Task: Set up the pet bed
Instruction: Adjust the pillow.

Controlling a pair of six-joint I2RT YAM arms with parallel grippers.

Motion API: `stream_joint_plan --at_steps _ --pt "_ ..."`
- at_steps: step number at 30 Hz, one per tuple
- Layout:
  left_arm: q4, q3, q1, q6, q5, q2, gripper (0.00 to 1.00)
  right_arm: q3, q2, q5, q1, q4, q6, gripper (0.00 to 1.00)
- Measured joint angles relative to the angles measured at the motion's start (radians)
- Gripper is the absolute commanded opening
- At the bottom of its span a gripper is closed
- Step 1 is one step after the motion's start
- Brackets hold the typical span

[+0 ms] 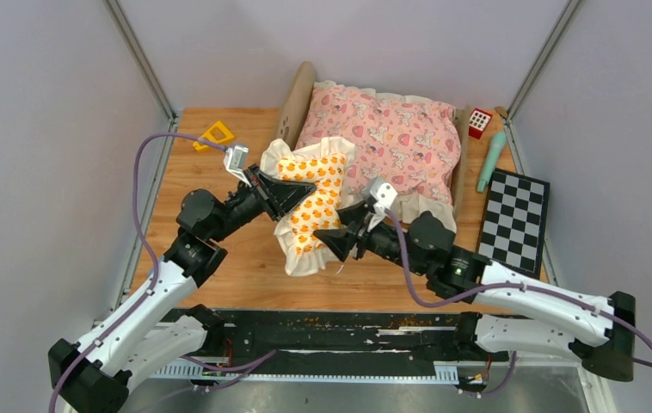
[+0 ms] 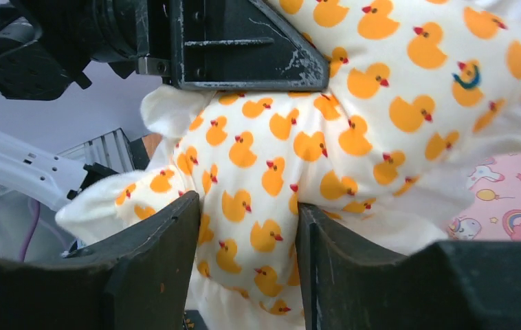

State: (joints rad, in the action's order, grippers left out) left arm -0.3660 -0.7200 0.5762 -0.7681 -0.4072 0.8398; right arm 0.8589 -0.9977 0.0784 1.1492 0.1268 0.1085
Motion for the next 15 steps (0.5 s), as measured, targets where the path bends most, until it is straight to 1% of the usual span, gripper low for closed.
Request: stream_joint_plan --at_steps 3,7,13,15 --pt "0.040 -0.033 0.000 0.035 -0.002 0.000 0.00 -0.038 0.115 0.019 0.003 -0.035 -0.011 0.56" --pt "0.116 -0.106 0.000 0.103 -0.035 0.000 0.00 -0.071 0.293 0.100 0.003 -0.121 -0.018 0.57" --pt "0.132 -0.163 0.000 0.175 -0.223 0.011 0.00 -0.159 0.579 0.249 0.002 -0.234 -0.024 0.57" --pt "0.131 -0.164 0.000 0.191 -0.301 0.021 0.00 -0.176 0.615 0.271 0.003 -0.249 -0.026 0.59"
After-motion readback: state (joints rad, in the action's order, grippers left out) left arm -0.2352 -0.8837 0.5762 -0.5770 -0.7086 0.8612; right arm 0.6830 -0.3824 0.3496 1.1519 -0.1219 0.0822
